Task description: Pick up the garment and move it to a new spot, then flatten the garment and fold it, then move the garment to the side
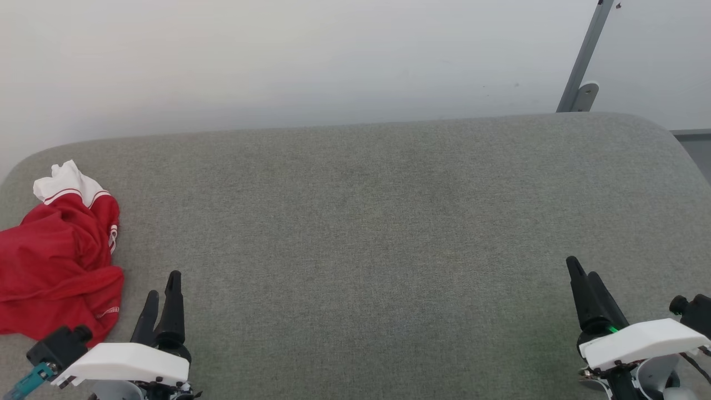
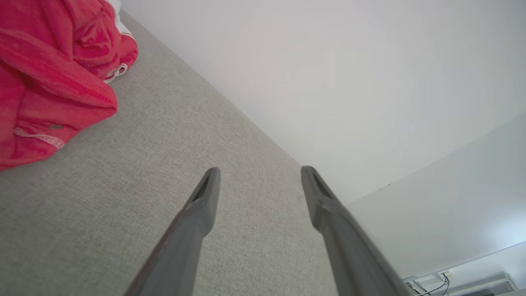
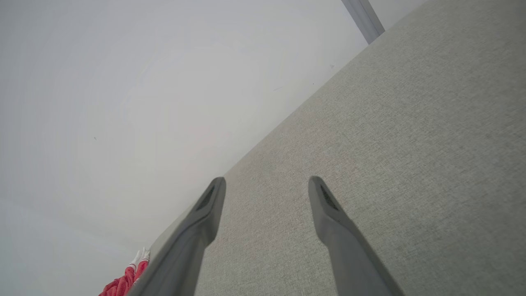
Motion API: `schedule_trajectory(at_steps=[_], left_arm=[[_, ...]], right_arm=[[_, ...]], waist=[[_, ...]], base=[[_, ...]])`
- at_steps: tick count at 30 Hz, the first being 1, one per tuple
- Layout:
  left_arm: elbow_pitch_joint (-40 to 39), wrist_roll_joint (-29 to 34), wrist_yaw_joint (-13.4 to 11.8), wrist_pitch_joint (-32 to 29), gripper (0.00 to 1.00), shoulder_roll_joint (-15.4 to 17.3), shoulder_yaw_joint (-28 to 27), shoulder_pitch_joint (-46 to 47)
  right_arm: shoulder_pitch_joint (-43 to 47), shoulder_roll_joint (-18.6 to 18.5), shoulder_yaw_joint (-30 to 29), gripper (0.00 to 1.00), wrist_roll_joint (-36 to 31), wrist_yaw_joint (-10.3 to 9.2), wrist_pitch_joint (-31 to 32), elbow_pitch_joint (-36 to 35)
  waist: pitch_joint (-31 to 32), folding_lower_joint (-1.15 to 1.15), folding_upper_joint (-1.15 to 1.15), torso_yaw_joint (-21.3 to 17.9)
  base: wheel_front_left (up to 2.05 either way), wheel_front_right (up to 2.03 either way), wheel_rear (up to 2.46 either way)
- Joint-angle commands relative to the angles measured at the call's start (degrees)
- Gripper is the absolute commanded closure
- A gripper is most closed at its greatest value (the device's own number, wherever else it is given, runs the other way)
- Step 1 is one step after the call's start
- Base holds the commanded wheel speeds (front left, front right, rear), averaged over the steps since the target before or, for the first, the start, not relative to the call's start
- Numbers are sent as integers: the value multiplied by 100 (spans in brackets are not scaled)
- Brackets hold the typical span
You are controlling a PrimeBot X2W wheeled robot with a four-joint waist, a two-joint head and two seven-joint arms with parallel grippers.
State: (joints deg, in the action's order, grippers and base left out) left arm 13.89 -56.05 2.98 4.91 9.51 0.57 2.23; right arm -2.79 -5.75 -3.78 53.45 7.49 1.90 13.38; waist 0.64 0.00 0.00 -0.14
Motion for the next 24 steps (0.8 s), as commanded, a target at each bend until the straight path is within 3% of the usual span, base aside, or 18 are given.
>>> schedule_trajectory(at_steps=[1, 24], left_arm=[[-56, 228, 28, 69, 0, 61, -26, 37], [-122, 1555, 118, 428, 0, 64, -44, -82]], right_arm=[[-36, -69, 14, 0, -188, 0, -63, -94], [38, -149, 66, 0, -1313, 0, -238, -251]], waist=[[3, 0, 0, -2], [34, 0, 0, -1]], base=[[0, 0, 0], [0, 0, 0]])
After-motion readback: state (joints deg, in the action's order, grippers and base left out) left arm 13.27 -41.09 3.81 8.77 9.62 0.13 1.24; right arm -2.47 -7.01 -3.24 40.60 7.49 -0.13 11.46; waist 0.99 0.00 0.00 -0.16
